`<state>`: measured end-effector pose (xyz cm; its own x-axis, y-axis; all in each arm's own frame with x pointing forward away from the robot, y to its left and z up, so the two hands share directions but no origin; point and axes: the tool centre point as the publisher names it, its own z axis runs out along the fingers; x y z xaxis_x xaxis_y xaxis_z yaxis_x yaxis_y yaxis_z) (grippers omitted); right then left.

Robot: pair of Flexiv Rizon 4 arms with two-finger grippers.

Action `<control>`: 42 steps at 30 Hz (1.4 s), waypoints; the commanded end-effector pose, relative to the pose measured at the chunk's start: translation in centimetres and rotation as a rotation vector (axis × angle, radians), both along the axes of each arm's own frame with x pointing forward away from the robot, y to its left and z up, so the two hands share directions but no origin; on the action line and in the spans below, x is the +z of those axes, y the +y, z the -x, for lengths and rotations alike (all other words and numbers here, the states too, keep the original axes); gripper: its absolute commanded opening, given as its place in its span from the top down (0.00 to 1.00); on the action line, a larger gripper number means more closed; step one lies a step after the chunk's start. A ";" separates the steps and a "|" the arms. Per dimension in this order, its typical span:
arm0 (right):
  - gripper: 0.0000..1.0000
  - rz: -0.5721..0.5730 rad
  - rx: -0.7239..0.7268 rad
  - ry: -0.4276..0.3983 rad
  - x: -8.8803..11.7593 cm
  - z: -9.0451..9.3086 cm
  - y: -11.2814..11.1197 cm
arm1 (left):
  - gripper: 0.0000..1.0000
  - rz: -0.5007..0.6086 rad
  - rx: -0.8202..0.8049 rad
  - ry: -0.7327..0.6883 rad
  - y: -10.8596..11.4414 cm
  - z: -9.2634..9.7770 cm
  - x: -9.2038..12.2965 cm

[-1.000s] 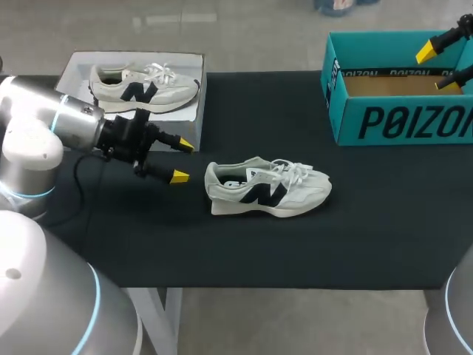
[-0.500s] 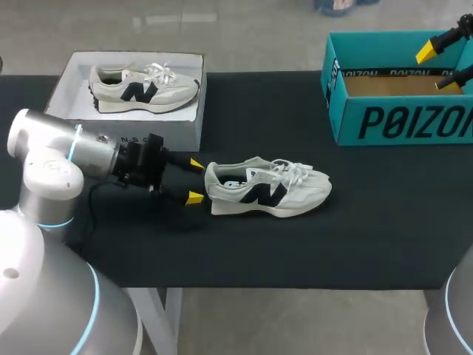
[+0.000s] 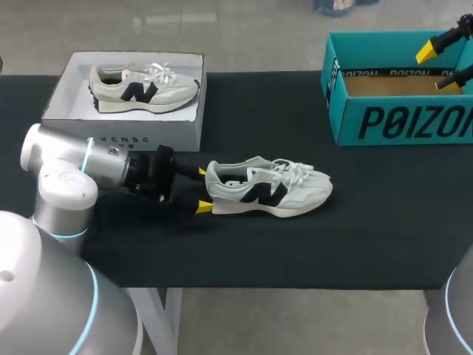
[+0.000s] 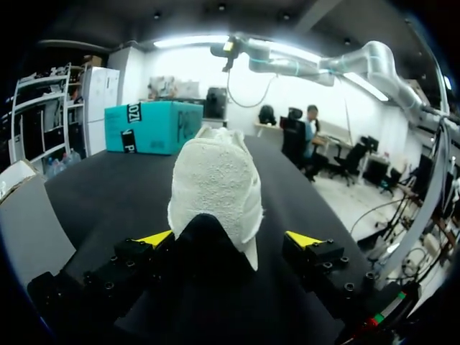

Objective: Take the shoe out of the shoebox, open the shoe tongue, remove and reinsert the insole, then place the shoe into the shoebox

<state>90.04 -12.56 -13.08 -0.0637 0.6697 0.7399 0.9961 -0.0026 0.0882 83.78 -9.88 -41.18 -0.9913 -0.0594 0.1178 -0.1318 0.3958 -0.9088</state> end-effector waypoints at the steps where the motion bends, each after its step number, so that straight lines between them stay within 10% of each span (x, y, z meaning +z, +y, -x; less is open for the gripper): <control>1: 0.00 0.002 0.000 0.001 0.0 0.0 0.0 | 0.00 0.008 0.002 -0.007 -1.0 -0.6 -1.2; 34: 0.00 0.002 0.000 0.001 0.0 0.0 0.0 | 0.00 -0.024 0.023 -0.030 -2.2 -2.3 -2.0; 35: 0.00 0.002 0.000 0.001 0.0 0.0 0.0 | 0.04 -0.022 0.020 -0.028 -2.2 -2.3 -2.0; 36: 0.00 0.002 0.000 0.001 0.0 0.0 0.0 | 0.57 -0.018 0.020 -0.026 -2.3 -2.3 -2.0; 37: 0.00 0.002 0.000 0.001 0.0 0.0 0.0 | 0.91 -0.017 0.019 -0.028 -2.3 -2.3 -1.9; 42: 0.00 0.002 0.000 0.001 0.0 0.0 0.0 | 1.00 -0.010 0.019 -0.022 -2.4 -2.4 -1.7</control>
